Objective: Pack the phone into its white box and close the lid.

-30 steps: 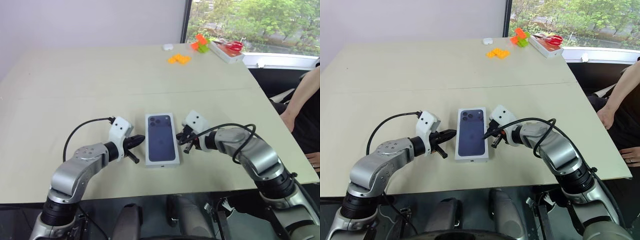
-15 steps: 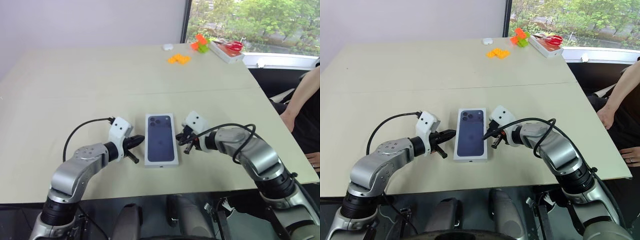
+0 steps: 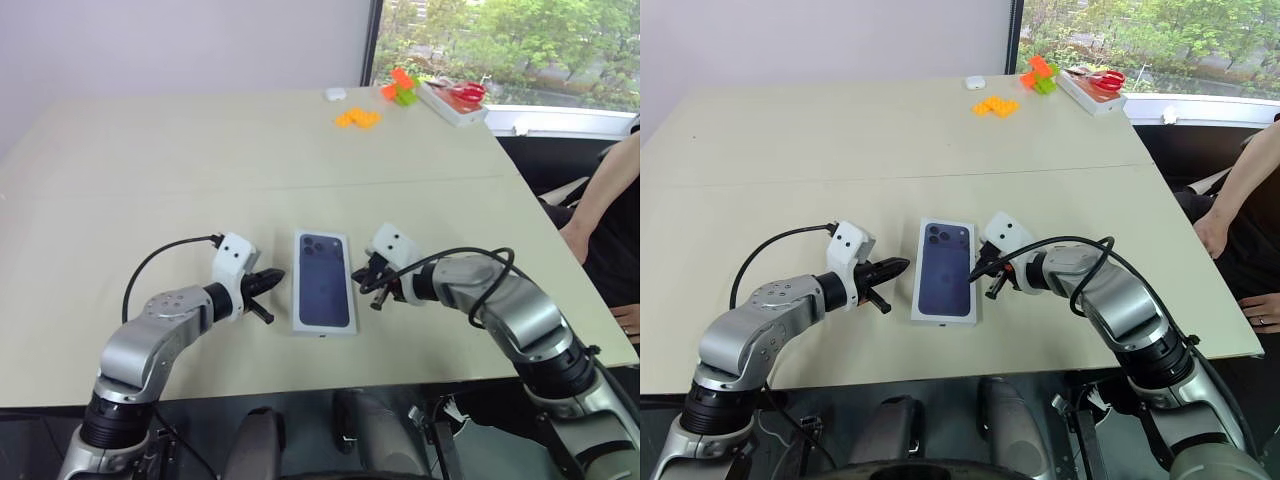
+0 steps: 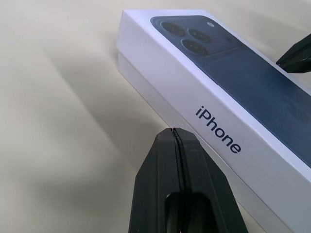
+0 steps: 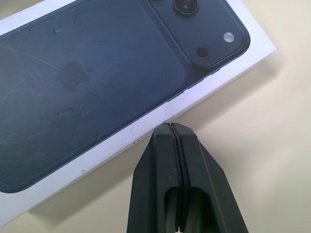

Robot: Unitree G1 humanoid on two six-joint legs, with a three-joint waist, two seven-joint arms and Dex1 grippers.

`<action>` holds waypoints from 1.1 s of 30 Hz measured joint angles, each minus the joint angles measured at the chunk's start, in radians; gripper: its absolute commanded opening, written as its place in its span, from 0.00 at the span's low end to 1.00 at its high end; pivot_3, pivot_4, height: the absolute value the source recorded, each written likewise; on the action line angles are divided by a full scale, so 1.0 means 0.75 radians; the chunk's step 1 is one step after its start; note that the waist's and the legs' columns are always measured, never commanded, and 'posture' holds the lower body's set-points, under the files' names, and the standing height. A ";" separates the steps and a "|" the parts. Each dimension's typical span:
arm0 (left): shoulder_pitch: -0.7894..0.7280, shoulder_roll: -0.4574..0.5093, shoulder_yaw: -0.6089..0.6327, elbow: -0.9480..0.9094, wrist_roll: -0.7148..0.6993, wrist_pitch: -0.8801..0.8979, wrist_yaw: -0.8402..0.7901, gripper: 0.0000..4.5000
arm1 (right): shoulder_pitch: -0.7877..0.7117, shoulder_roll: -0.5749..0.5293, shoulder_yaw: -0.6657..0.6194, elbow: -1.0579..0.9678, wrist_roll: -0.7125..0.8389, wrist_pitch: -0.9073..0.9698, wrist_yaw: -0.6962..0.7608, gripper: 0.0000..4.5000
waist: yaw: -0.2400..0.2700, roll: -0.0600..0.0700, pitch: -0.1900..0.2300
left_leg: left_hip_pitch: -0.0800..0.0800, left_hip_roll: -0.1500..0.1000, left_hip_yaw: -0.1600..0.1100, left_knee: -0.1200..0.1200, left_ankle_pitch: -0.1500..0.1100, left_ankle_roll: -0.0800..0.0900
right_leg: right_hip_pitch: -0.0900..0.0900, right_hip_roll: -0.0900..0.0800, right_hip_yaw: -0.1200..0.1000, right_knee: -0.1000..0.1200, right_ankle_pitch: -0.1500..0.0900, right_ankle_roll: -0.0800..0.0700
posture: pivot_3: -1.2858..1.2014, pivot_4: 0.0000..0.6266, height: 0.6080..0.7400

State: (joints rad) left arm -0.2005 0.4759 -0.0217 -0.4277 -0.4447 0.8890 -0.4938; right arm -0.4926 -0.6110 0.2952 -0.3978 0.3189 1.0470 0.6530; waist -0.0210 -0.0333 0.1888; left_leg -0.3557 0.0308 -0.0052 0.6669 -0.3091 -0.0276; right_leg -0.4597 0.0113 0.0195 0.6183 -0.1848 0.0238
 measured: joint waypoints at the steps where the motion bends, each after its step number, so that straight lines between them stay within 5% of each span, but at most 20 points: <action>1: 0.000 0.003 0.003 0.003 0.000 -0.002 0.000 0.01 | 0.000 0.000 0.000 -0.001 0.000 0.000 0.000 0.00 | 0.000 0.000 0.000 | 0.000 0.000 0.000 0.000 0.000 0.000 | 0.000 0.000 0.000 0.000 0.000 0.000 | 0.52 0.24 0.94; 33: 0.041 0.068 0.057 0.032 -0.026 -0.005 -0.045 0.01 | 0.020 0.028 0.028 -0.068 0.019 0.002 -0.010 0.00 | 0.000 0.000 0.000 | 0.000 0.000 0.000 0.000 0.000 0.000 | 0.000 0.000 0.000 0.000 0.000 0.000 | 0.52 0.24 0.94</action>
State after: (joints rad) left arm -0.1700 0.5266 0.0210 -0.4034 -0.4640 0.8850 -0.5274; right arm -0.4776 -0.5898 0.3160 -0.4488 0.3331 1.0484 0.6458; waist -0.0213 -0.0332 0.1888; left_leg -0.3557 0.0309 -0.0052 0.6669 -0.3091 -0.0276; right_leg -0.4599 0.0113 0.0193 0.6183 -0.1849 0.0237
